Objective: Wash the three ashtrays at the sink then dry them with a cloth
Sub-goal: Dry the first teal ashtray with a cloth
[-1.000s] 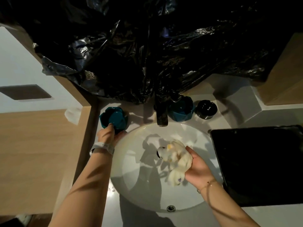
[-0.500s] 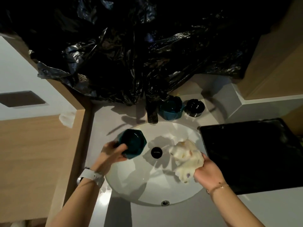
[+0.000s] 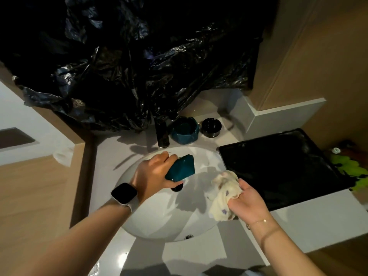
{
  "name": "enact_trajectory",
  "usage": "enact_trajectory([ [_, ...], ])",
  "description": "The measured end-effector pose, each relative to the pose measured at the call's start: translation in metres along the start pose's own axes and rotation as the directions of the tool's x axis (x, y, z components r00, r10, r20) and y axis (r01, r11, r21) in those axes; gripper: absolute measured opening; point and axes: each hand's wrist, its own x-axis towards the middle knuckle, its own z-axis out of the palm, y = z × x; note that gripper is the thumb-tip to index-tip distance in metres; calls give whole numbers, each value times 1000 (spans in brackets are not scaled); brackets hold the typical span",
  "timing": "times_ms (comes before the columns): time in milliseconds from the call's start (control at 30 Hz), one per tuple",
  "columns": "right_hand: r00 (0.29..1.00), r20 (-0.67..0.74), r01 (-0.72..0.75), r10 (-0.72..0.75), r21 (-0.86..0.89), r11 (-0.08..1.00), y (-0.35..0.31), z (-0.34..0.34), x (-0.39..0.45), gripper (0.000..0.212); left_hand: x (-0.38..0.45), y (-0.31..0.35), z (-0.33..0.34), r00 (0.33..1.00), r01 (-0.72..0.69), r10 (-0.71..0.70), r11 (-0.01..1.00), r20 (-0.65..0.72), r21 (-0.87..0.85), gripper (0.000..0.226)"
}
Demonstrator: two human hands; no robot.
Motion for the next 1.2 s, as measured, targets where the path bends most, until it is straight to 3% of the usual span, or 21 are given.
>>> enact_trajectory([
  [67, 999, 47, 26, -24, -44, 999, -1, -4, -1, 47, 6, -6, 3, 997, -76, 74, 993, 29, 89, 57],
  [167, 987, -10, 146, -159, -342, 928, -2, -2, -8, 35, 10, -7, 6, 993, -113, 109, 986, 37, 122, 62],
  [233, 964, -77, 170, -254, -554, 815, -6, 2, -16, 30, 10, -7, 10, 990, -138, 136, 982, 21, 130, 62],
  [300, 956, -82, 171, -280, -619, 766, -8, 5, -20, 45, 8, -7, 12, 997, -79, 77, 995, 28, 69, 59],
  [367, 953, -42, 212, -299, -613, 761, -7, 4, -16, 44, 6, -3, 13, 984, 151, -139, 982, 111, -110, 56],
  [433, 969, 31, 226, -246, -510, 830, -7, 10, -15, 39, 5, 4, 10, 863, 498, -420, 799, 280, -336, 49],
  [467, 978, 97, 208, -184, -416, 885, -9, 8, -16, 38, 6, 6, 11, 772, 635, -508, 646, 382, -424, 42],
  [500, 973, 168, 200, -157, -286, 937, -10, 7, -14, 52, 6, 9, 11, 682, 729, -551, 469, 480, -498, 36],
  [533, 957, 253, 195, -145, -183, 964, -12, 4, -13, 77, 4, 12, 14, 606, 780, -554, 278, 571, -560, 33],
  [567, 940, 307, 179, -150, -69, 981, -15, 8, -16, 83, 2, 16, 15, 547, 797, -532, 96, 646, -596, 34],
  [600, 922, 358, 171, -149, -30, 985, -14, 10, -16, 74, 0, 19, 17, 506, 795, -509, -38, 696, -606, 38],
  [633, 895, 418, 244, -156, -165, 956, -13, 16, -18, 59, -3, 23, 18, 486, 783, -489, -123, 724, -609, 44],
  [667, 888, 439, 327, -140, -385, 863, -11, 22, -20, 50, -5, 26, 18, 480, 777, -472, -163, 740, -608, 50],
  [700, 870, 478, 419, -122, -585, 695, -7, 28, -23, 47, -6, 30, 17, 475, 777, -460, -181, 750, -603, 55],
  [767, 800, 590, 594, -104, -757, 273, -5, 39, -17, 36, -2, 35, 16, 438, 802, -448, -197, 780, -564, 56],
  [833, 682, 731, 723, -34, -680, -119, -7, 45, -5, 28, 7, 39, 14, 371, 836, -457, -214, 809, -505, 54],
  [900, 592, 805, 773, 44, -552, -313, -8, 45, 10, 34, 17, 40, 14, 341, 845, -484, -218, 806, -489, 53],
  [967, 593, 803, 757, 63, -529, -384, -5, 41, 23, 32, 23, 40, 14, 349, 854, -490, -186, 799, -487, 46],
  [1033, 586, 809, 759, 30, -536, -370, 6, 37, 31, 26, 24, 39, 16, 345, 872, -458, -166, 819, -460, 39],
  [1133, 614, 787, 749, -57, -604, -272, 18, 33, 40, 24, 23, 37, 22, 294, 894, -403, -205, 867, -398, 44],
  [1200, 663, 740, 725, -117, -673, -150, 22, 33, 40, 24, 23, 34, 22, 297, 897, -387, -201, 873, -394, 49],
])
